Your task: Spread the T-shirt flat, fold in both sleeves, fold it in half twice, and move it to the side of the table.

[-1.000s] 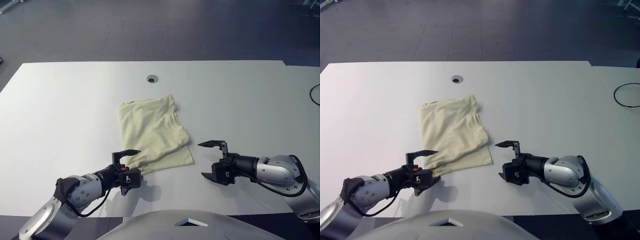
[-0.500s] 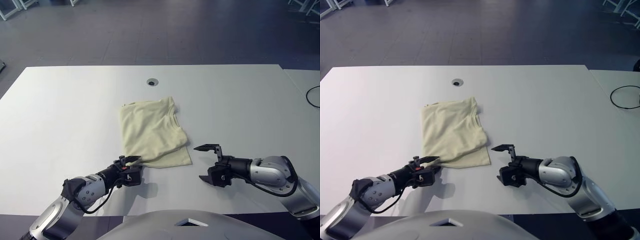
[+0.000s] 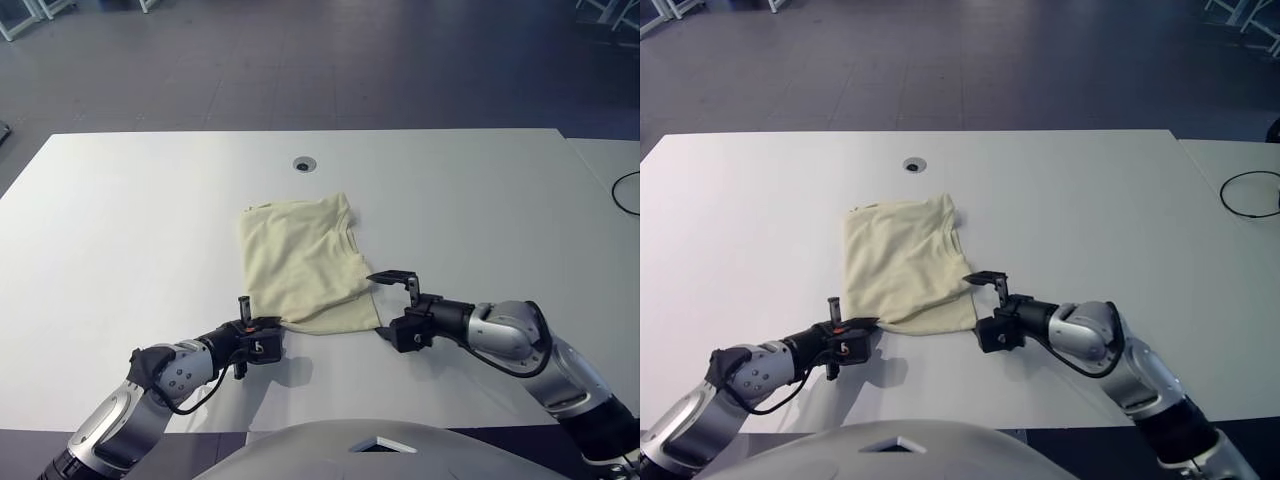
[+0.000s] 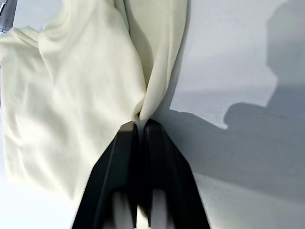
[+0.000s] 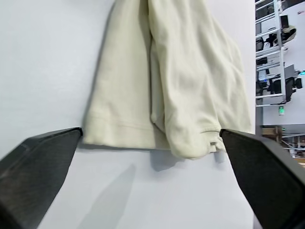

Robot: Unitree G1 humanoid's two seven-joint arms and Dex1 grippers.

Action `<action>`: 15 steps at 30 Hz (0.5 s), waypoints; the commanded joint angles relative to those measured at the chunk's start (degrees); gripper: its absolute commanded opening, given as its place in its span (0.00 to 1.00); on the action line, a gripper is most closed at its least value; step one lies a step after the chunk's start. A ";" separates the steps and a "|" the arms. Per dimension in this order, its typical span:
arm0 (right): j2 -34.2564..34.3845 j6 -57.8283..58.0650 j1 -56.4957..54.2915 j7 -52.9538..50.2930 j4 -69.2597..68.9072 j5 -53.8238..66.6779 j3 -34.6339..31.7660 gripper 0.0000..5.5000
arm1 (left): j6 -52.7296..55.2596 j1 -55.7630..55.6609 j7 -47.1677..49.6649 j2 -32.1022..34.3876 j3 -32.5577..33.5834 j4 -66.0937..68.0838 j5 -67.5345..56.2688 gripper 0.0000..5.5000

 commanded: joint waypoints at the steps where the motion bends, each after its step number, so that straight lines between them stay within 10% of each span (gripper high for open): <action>1: 1.64 0.35 -1.53 -2.02 4.23 -3.61 1.59 0.98 | 4.72 1.50 -6.04 1.76 -1.09 1.55 -0.30 0.00; 15: 3.80 -1.19 -3.27 -4.38 5.95 -4.54 3.99 0.72 | 2.58 -0.03 -11.25 3.05 -1.38 1.32 -3.26 0.00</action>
